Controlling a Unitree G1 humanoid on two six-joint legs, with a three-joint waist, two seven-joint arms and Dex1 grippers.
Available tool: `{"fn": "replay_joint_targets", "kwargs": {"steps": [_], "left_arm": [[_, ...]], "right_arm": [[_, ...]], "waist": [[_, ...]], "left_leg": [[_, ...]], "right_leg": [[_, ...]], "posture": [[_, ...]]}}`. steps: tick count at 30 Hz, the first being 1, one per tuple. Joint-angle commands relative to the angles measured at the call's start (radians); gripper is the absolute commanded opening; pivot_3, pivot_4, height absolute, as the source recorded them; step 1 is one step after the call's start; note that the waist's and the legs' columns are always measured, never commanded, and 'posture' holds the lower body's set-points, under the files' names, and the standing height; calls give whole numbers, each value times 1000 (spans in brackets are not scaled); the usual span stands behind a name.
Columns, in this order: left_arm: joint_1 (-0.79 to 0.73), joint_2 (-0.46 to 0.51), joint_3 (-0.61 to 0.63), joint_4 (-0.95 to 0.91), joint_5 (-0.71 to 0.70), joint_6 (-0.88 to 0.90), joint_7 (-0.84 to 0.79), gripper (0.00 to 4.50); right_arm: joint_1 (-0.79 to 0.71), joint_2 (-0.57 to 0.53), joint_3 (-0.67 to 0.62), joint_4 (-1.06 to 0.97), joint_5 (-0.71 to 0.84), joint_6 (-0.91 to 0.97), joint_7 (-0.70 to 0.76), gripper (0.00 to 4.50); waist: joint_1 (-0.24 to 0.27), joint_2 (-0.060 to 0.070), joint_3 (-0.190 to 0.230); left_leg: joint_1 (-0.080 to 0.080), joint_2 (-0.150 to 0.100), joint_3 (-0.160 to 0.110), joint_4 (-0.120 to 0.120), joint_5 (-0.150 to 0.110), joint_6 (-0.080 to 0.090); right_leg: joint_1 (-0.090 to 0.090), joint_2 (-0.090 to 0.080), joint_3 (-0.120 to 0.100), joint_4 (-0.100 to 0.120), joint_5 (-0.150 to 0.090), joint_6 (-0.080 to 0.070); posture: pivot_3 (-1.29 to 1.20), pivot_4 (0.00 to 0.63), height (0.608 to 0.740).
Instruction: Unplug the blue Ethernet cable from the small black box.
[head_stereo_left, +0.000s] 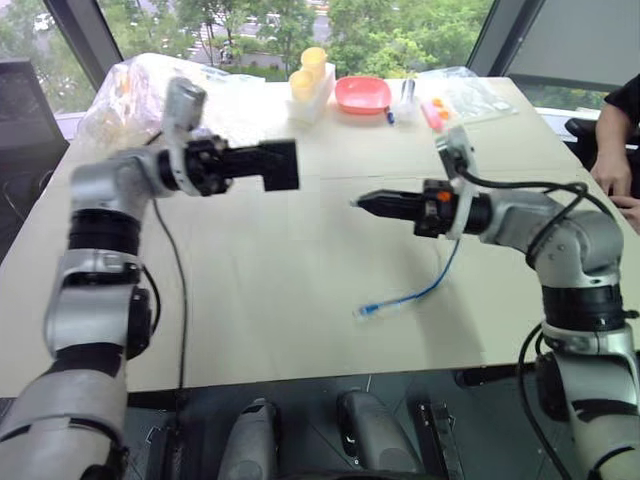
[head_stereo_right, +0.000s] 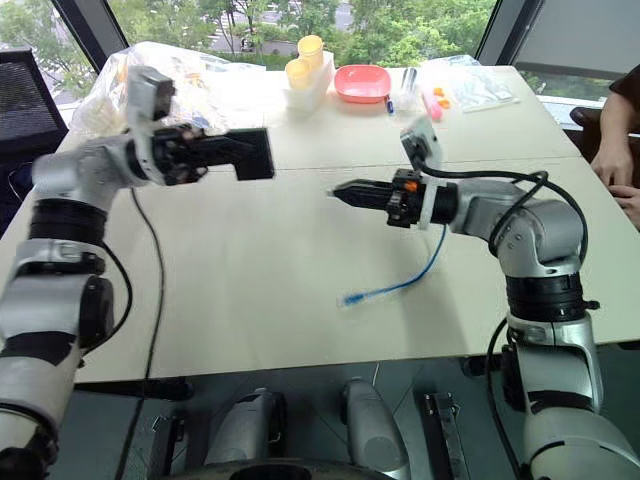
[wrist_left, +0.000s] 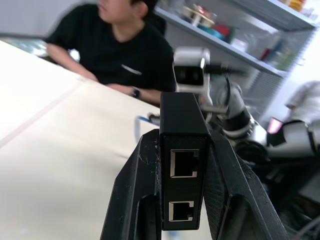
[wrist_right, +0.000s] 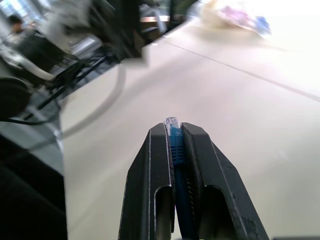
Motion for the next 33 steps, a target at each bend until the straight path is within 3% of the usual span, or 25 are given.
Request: {"fn": "replay_joint_targets", "kwargs": {"steps": [1, 6, 10, 15, 18, 22, 27, 33], "left_arm": [[-13, -13, 14, -16, 12, -27, 22, 492], [36, -104, -6, -41, 97, -186, 186, 492], [84, -168, -10, -55, 149, -286, 290, 492], [151, -230, -19, -60, 209, -400, 410, 492], [207, -262, -42, -52, 285, -518, 522, 492], [256, -324, 28, -34, 298, -578, 773, 492], [297, -359, 28, -19, 307, -569, 862, 492], [317, -359, 24, -28, 306, -569, 870, 3278]], "right_arm": [[-9, 24, -4, 10, -82, -102, -66, 67], [-33, 130, 119, 292, -412, -406, -297, 67], [-34, 178, 131, 465, -511, -564, -340, 1678], [-32, 209, 90, 541, -566, -658, -431, 4352], [13, 217, 42, 438, -545, -685, -450, 4438], [104, 257, -39, 217, -462, -566, -504, 4438], [176, 306, -74, 57, -411, -489, -550, 4438], [184, 321, -70, 28, -407, -459, -569, 4500]], "waist": [[3, 0, 0], [6, 0, 0], [16, 0, 0], [19, 0, 0], [19, 0, 0], [21, 0, 0], [20, 0, 0], [20, 0, 0]], "left_leg": [[0, 0, 0, 0, 0, 0], [0, 0, 1, 2, 0, 0], [-1, 0, 2, 1, 0, 0], [-1, 0, 2, 0, 0, 0], [-1, 0, 2, 0, 0, 0], [0, 0, 1, 0, 0, 0], [0, 0, 1, 0, 0, 0], [1, -1, 1, 0, 0, 0]], "right_leg": [[0, 0, 0, 0, 0, 0], [1, 0, 0, 0, 0, 0], [-1, 0, 2, 0, 0, 0], [-2, -1, 2, 0, 0, 0], [-1, -1, 2, 0, 0, 0], [-1, -1, 2, 0, 0, 0], [0, -1, 2, 1, 0, 0], [1, -1, 2, 0, 0, 0]], "posture": [[0, 150, 737], [0, 150, 737], [0, 150, 737], [0, 150, 737], [0, 150, 737], [0, 150, 737], [0, 150, 737], [0, 150, 737]]}}
